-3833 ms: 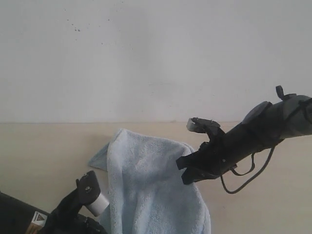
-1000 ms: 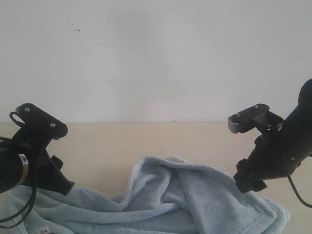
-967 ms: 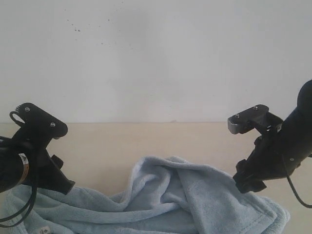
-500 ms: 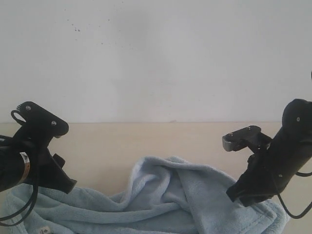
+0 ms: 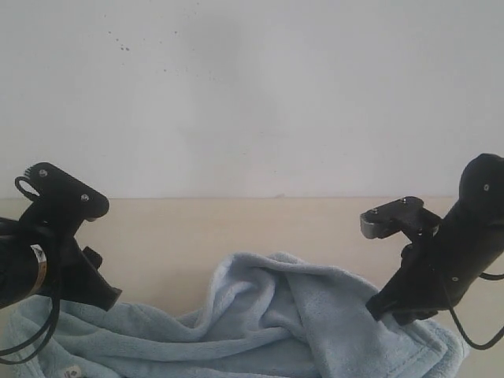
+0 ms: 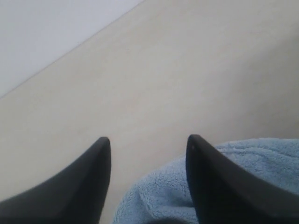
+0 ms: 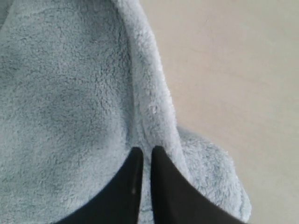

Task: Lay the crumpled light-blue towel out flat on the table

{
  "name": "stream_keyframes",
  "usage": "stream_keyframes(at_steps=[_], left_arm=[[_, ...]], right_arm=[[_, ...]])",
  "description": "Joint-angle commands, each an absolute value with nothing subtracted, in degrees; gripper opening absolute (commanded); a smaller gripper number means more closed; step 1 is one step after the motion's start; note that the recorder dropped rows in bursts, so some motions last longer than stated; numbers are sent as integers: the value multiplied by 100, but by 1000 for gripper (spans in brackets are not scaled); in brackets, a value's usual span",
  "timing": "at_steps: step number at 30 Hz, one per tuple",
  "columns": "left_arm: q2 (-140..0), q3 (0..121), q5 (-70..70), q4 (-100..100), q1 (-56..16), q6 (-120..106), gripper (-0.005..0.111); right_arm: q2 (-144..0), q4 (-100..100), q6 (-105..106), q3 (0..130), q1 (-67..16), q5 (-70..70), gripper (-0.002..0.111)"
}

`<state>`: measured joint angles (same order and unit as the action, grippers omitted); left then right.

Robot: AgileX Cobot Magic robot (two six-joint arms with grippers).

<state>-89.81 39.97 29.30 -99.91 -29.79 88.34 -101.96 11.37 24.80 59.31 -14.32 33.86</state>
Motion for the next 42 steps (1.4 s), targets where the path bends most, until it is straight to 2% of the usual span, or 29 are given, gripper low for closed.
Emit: stream_keyframes(at_steps=[1, 4, 11, 17, 19, 23, 33, 36, 40, 42], left_arm=[[-8996, 4020, 2888, -9995, -2973, 8901, 48], [-8996, 4048, 2888, -9995, -2973, 8901, 48], [-8996, 4206, 2597, -9995, -2973, 8907, 48], [-8996, 4244, 2468, -9995, -2973, 8907, 48], [-8996, 4268, 2468, -9995, -2973, 8907, 48], [-8996, 4307, 2457, -9995, -2973, 8907, 48], [-8996, 4305, 2505, -9995, -2973, 8907, 48], [-8996, 4305, 2505, -9995, -2973, 8907, 48], [-8996, 4305, 2513, -9995, -2973, 8907, 48], [-8996, 4305, 2513, -9995, -2973, 8907, 48]], right_arm=[[-10301, 1103, 2430, 5918, -1422, 3459, 41], [-10338, 1103, 2361, 5918, -1422, 3213, 57], [-10416, 655, 2120, 5918, -1422, 2825, 52], [-10787, 1101, 2184, 5918, -1422, 2868, 50], [-10788, 1174, 2184, 5918, -1422, 2868, 39], [-10713, 1177, 2184, 5918, -1422, 2845, -1], [-10394, 1143, 2173, 5955, -1422, 2977, 0], [-10405, 1165, 2173, 5955, -1422, 3237, 12], [-10405, 1303, 2173, 5955, -1422, 3300, 38], [-10405, 1303, 2173, 5955, -1422, 3312, 42]])
